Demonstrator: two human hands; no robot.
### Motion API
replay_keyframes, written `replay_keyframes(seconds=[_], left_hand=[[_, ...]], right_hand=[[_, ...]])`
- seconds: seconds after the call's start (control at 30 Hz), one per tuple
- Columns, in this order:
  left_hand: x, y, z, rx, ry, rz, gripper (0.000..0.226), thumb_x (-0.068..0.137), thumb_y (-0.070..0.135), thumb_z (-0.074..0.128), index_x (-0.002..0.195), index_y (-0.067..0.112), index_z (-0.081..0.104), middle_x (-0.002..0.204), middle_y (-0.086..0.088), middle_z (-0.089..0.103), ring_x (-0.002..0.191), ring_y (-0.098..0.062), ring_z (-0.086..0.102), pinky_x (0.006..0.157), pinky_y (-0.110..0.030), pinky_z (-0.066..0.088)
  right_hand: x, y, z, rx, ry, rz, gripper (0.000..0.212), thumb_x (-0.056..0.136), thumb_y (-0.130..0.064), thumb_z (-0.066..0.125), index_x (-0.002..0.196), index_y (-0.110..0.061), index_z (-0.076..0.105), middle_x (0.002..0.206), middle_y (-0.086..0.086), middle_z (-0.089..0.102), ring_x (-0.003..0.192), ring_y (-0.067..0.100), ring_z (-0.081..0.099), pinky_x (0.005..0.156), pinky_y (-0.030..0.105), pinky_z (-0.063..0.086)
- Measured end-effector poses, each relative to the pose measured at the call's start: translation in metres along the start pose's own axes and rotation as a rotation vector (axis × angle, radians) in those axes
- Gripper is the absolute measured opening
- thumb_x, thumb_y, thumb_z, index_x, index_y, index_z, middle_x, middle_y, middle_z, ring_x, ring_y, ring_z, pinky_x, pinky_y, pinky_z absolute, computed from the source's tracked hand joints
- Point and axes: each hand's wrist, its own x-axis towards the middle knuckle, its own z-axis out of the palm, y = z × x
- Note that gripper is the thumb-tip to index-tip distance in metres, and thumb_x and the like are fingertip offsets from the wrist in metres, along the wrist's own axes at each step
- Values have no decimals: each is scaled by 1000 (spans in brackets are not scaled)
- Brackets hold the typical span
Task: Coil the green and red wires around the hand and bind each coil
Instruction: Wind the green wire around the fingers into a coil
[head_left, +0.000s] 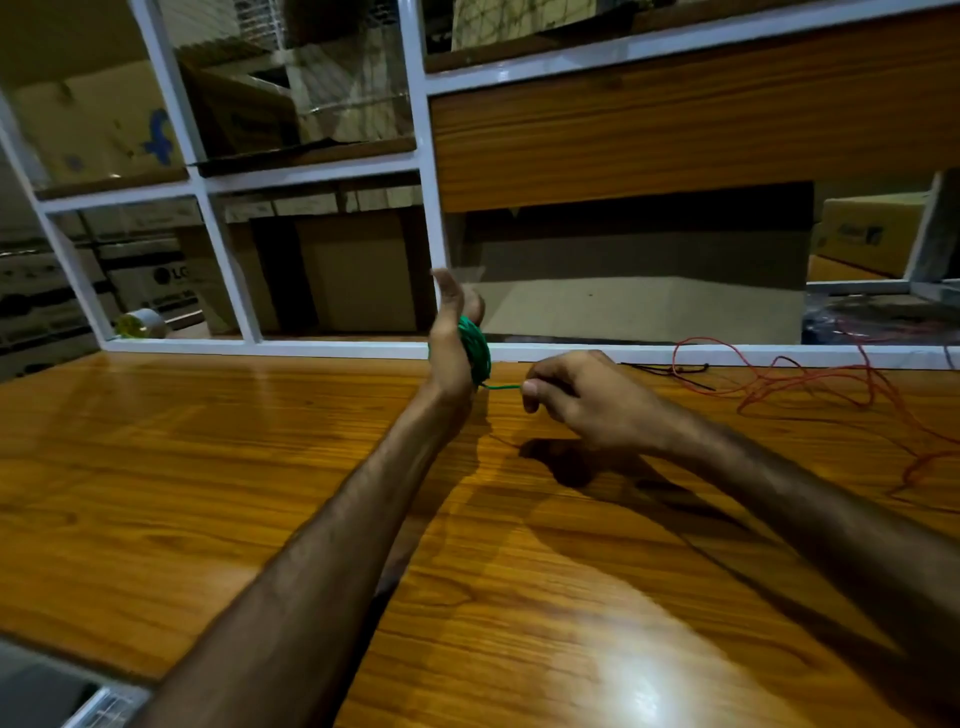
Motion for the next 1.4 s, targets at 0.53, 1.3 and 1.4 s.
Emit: replay_keyframes(seconds=[0.53, 1.3, 1.4], left_hand=[[-21, 7, 2, -196, -930, -651, 133, 68, 99, 47, 140, -13, 45, 142, -30, 47, 135, -42, 47, 127, -48, 31], [-16, 11, 4, -780, -1000, -422, 130, 83, 96, 34, 159, -9, 24, 165, -32, 27, 155, -41, 26, 128, -44, 25], [-14, 10, 3, -790, -990, -409, 123, 88, 92, 32, 156, -10, 29, 161, -33, 35, 152, -42, 35, 128, -44, 26]], right_hand=[[8, -5, -45, -54, -12, -167, 11, 99, -27, 64, 91, -25, 72, 76, -13, 68, 72, -1, 64, 62, 13, 44], [-7, 20, 0, 225, 248, -57, 38, 96, 7, 58, 103, -31, 61, 95, -22, 59, 92, -5, 63, 72, 4, 48], [-8, 17, 3, 300, 287, -56, 34, 97, 4, 58, 108, -28, 64, 99, -18, 64, 94, -4, 67, 74, 8, 51]])
